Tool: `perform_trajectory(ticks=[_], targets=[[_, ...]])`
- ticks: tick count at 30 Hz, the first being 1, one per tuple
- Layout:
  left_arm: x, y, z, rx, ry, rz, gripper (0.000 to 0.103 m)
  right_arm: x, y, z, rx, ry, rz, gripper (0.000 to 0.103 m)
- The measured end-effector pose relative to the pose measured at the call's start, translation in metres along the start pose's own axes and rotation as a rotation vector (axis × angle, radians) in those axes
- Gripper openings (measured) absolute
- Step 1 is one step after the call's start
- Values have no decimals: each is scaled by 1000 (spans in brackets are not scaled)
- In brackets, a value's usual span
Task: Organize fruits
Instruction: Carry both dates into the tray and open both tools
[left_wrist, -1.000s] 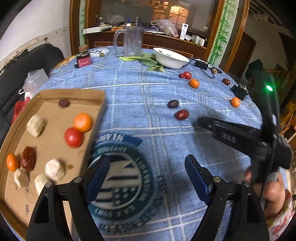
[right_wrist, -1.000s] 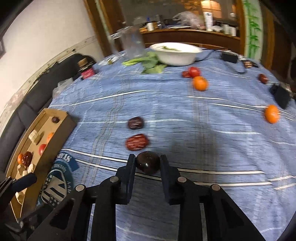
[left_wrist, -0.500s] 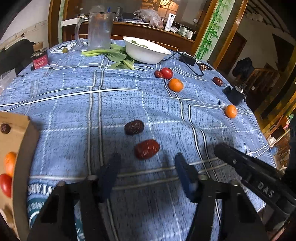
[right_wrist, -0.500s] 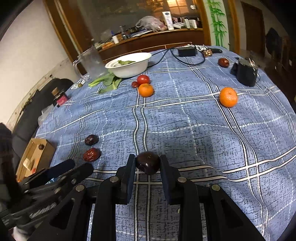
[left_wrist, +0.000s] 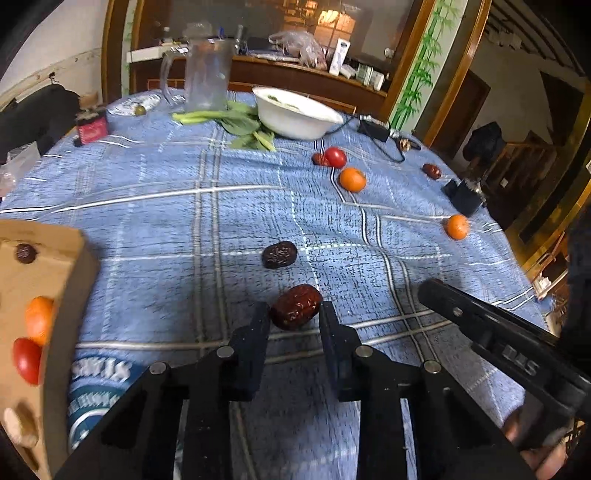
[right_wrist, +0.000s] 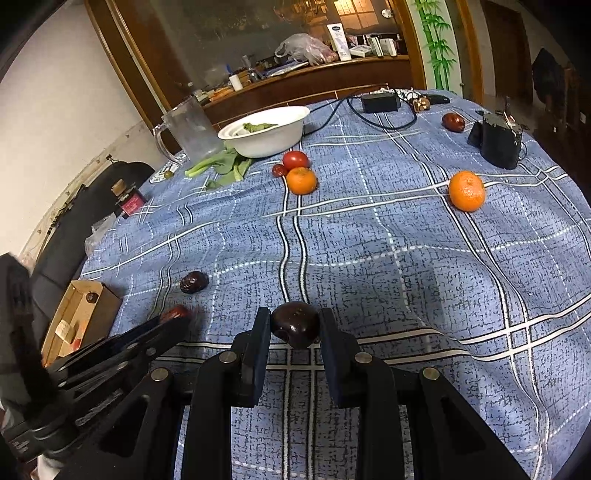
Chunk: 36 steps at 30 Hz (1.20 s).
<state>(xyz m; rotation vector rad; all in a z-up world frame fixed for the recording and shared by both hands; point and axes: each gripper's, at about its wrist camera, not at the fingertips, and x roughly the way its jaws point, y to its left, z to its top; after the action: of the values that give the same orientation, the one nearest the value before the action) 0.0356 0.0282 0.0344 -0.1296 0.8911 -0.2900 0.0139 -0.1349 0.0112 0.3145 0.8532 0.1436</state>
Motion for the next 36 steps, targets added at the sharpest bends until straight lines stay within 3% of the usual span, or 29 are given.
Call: perform_trajectory(ticks=[8,16,25,36], targets=[[-91,53,-29,-92,-89,24,26,-20,37,-9,-86,-59,42,28],[-174,150,-74,-250,-180,222,26,-52,123,-43,-200,-7,233,28],[-193,202,-103,-319,-184,352,27,-39,227,-88,-344,129,397,29],[-190,223,-113,-364,-187,330,27,-21,294,-137,-574,144,342,29]])
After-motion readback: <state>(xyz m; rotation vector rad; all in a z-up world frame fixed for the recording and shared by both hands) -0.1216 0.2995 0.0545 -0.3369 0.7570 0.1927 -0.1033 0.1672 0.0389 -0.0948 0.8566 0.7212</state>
